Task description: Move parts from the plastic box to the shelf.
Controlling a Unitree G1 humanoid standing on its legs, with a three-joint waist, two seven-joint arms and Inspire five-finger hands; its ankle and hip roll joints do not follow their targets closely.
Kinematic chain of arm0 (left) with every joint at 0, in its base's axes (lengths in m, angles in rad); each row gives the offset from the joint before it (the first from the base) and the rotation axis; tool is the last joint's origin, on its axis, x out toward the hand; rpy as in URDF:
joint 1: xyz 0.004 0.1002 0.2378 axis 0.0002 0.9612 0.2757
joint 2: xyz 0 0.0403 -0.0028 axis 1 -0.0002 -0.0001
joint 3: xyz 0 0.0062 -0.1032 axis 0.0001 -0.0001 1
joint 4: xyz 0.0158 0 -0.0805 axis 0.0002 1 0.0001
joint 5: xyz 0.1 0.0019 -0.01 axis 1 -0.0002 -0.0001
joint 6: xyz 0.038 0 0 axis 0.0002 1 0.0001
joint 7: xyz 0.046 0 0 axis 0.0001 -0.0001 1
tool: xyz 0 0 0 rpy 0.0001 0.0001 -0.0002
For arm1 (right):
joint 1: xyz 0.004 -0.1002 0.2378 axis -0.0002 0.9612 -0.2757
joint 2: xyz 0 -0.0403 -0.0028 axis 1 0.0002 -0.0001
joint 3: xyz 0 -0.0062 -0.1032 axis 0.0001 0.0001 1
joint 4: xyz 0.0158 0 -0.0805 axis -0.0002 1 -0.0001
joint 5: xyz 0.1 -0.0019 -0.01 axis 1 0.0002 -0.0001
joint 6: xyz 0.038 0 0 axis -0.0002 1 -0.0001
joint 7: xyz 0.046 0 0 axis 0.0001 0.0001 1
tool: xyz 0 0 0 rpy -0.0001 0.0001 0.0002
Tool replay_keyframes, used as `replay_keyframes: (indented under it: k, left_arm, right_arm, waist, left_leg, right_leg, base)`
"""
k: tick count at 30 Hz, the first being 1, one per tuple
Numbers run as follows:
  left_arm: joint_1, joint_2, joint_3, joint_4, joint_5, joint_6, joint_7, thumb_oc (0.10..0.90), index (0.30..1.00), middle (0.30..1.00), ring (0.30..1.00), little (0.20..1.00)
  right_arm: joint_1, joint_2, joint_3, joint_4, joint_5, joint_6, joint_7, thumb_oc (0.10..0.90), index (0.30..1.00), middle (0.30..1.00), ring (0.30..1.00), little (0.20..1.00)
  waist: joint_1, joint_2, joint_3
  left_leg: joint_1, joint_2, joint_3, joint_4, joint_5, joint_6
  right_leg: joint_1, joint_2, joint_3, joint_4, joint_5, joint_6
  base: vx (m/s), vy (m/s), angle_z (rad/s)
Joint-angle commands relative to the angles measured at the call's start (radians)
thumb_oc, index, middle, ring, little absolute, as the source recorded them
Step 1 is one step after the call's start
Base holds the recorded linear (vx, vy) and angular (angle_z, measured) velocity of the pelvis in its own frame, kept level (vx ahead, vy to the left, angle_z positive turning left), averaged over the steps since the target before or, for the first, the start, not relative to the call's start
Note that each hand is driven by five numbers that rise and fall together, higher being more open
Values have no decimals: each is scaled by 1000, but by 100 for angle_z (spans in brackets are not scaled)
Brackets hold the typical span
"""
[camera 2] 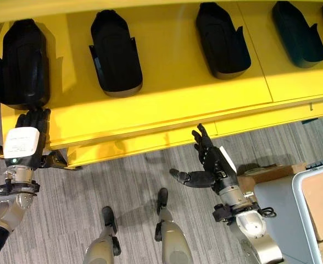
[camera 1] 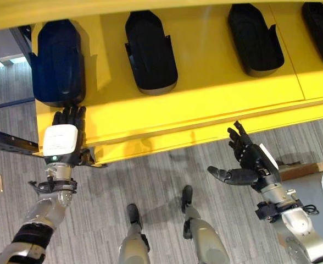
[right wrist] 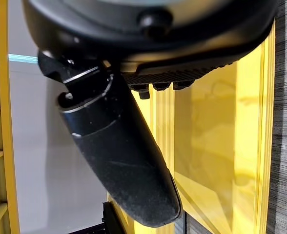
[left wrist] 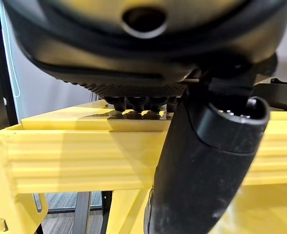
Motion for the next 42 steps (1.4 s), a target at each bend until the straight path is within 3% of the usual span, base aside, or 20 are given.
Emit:
replay_keyframes:
  k: [1,4,8,10,22,27,42]
  left_arm:
    - [-2,33,22,65,-33,16,-73,900,1000,1000,1000,1000]
    - [81,-3,50,-53,-32,-13,-95,900,1000,1000,1000,1000]
    - [291,-59,115,-330,-67,-110,-179,900,1000,1000,1000,1000]
    - [319,-67,116,-361,-83,-130,-198,900,1000,1000,1000,1000]
    - [364,-74,102,-395,-131,-180,-256,900,1000,1000,1000,1000]
    - [418,-143,119,-434,-274,-214,-302,900,1000,1000,1000,1000]
    - [443,-175,82,-483,-356,-239,-346,900,1000,1000,1000,1000]
  right_arm:
    - [-40,-13,-62,-140,-10,-115,0,900,1000,1000,1000,1000]
    - [-41,-5,-63,-136,-16,-115,-7,900,1000,1000,1000,1000]
    - [-63,22,-73,-114,-27,-105,-13,900,1000,1000,1000,1000]
    - [-73,26,-71,-109,-31,-102,-11,900,1000,1000,1000,1000]
    - [-92,50,-60,-90,-43,-97,-4,900,1000,1000,1000,1000]
    - [-96,70,-58,-67,-62,-86,-6,900,1000,1000,1000,1000]
    - [-184,48,26,16,-210,-60,-20,900,1000,1000,1000,1000]
  waist:
    - [-25,-65,-7]
    - [-15,-58,-10]
    - [11,-29,-44]
    - [17,-22,-60]
    - [19,24,-169]
    - [22,47,-247]
    - [27,52,-309]
  left_leg:
    - [-8,-23,-32,99,-65,44]
    - [5,-24,-36,89,-63,44]
    - [51,-28,-54,46,-56,47]
    - [66,-30,-58,31,-52,47]
    - [134,-31,-90,-8,-45,43]
    - [143,-31,-104,-8,-38,38]
    - [150,-18,-115,-8,-28,31]
  right_leg:
    - [100,-105,12,59,-96,91]
    - [111,-104,6,61,-102,91]
    - [151,-102,-9,52,-112,88]
    - [163,-100,-15,47,-113,89]
    - [255,-92,-62,20,-127,89]
    - [288,-90,-89,15,-134,89]
    - [312,-82,-104,18,-145,87]
  base:
    - [0,0,0]
    - [5,-11,0]
    - [29,-49,4]
    - [21,-50,11]
    - [24,-41,10]
    - [16,-47,10]
    - [4,-31,2]
